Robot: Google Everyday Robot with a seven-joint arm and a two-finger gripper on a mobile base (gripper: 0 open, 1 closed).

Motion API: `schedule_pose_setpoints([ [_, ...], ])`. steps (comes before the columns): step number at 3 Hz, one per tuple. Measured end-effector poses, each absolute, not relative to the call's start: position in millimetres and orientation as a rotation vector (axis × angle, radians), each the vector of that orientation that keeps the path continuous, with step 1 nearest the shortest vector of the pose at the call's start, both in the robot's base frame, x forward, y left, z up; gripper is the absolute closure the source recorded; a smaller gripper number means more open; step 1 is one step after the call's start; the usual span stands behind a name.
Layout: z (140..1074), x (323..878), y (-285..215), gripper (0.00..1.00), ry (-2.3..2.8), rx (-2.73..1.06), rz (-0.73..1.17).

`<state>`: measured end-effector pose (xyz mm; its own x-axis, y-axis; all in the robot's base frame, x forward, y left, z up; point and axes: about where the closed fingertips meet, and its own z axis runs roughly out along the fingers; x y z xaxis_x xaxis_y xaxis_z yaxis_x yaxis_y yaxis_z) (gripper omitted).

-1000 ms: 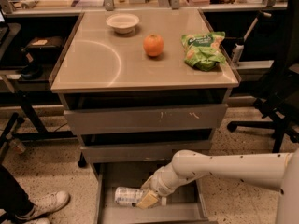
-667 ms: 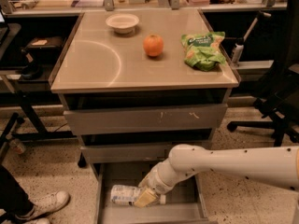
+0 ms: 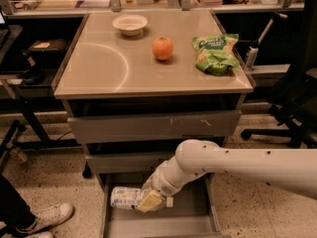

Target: Pick blue plastic bottle from bottom drawer and place on counter

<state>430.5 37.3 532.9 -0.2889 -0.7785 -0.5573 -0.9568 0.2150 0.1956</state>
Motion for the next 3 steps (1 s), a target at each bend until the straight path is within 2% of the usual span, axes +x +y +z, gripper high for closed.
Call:
schedule_pose_setpoints([
  [1, 577, 428, 38, 1.00, 2.137, -1.603, 0.732],
  [3, 683, 437, 40, 1.00, 2.051, -1.599, 0.614],
])
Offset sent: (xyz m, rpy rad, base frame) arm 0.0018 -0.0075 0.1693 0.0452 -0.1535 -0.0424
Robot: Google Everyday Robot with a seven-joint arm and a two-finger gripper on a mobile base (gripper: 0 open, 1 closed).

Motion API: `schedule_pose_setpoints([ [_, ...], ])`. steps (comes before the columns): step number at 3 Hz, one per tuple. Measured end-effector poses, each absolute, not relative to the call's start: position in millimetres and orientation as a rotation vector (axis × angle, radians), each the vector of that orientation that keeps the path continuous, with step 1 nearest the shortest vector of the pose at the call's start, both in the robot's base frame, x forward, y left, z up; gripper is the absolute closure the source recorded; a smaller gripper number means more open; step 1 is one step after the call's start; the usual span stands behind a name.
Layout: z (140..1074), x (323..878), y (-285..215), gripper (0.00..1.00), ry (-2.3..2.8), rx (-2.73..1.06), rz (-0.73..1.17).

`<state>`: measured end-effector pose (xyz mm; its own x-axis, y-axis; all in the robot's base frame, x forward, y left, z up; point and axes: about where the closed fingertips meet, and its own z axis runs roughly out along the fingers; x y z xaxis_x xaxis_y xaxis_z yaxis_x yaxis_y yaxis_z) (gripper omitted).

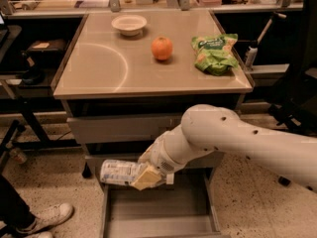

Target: Pick blue plastic bottle from bottom drawer and place on counter

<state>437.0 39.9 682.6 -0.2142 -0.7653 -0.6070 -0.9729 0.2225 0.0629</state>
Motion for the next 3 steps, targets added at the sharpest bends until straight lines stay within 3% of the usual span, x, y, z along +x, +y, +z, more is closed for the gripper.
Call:
schedule_pose_setpoints([
  [3, 736, 454, 57, 1.00, 1.948, -1.583, 0.567],
])
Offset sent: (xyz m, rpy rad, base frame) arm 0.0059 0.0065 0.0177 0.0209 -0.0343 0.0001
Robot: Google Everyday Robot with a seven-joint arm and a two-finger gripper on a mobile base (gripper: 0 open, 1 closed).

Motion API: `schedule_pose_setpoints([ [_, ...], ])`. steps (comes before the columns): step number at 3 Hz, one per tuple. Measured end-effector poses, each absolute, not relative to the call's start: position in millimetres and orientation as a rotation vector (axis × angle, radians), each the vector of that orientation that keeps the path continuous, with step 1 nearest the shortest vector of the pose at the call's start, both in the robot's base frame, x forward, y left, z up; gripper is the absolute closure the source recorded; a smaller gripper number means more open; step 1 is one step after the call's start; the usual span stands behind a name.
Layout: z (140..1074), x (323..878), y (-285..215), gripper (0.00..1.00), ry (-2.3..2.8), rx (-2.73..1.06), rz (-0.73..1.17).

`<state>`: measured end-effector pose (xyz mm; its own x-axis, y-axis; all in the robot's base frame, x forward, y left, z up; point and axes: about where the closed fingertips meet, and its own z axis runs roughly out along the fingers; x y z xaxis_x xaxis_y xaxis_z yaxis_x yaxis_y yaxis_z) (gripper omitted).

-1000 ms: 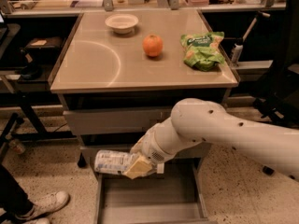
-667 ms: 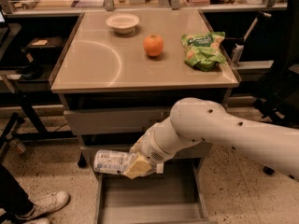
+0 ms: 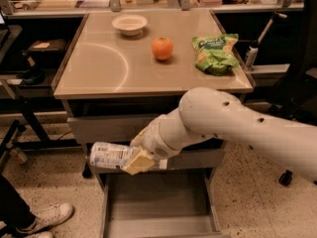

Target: Pick blue plastic bottle from bottom drawer and place on counter

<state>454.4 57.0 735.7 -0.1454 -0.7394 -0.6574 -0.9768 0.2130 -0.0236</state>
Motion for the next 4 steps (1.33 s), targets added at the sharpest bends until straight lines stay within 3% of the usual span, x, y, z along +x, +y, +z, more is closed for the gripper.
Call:
schedule_pose_setpoints([
  [2, 834, 504, 76, 1.00, 1.848, -1.599, 0.433],
  [4, 851, 521, 81, 1.00, 1.823, -1.537, 0.430],
])
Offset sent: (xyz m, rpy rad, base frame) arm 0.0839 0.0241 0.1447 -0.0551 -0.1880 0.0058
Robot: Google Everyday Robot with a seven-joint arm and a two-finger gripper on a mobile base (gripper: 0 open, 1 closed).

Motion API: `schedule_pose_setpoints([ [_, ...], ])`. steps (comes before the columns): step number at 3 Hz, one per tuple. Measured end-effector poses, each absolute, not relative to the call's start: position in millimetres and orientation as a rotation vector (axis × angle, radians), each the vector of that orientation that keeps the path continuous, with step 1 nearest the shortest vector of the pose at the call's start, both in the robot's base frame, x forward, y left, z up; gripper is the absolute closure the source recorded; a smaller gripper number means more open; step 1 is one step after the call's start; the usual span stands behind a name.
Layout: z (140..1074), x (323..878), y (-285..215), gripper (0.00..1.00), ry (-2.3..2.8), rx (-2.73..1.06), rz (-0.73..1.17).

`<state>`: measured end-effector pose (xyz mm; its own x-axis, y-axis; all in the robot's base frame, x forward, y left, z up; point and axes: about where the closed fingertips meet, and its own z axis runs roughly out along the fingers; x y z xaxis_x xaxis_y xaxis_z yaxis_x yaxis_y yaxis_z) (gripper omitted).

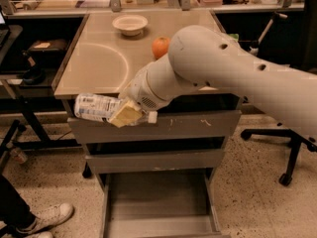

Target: Pick blue plastic bottle from bottom drawer and place on counter

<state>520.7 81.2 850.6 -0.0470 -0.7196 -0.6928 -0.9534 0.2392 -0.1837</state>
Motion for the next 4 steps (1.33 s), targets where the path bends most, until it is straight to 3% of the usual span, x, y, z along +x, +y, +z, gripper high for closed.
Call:
schedule_pose_setpoints([
  [4, 928, 650, 105, 1.00, 1.872, -1.359, 0.354],
])
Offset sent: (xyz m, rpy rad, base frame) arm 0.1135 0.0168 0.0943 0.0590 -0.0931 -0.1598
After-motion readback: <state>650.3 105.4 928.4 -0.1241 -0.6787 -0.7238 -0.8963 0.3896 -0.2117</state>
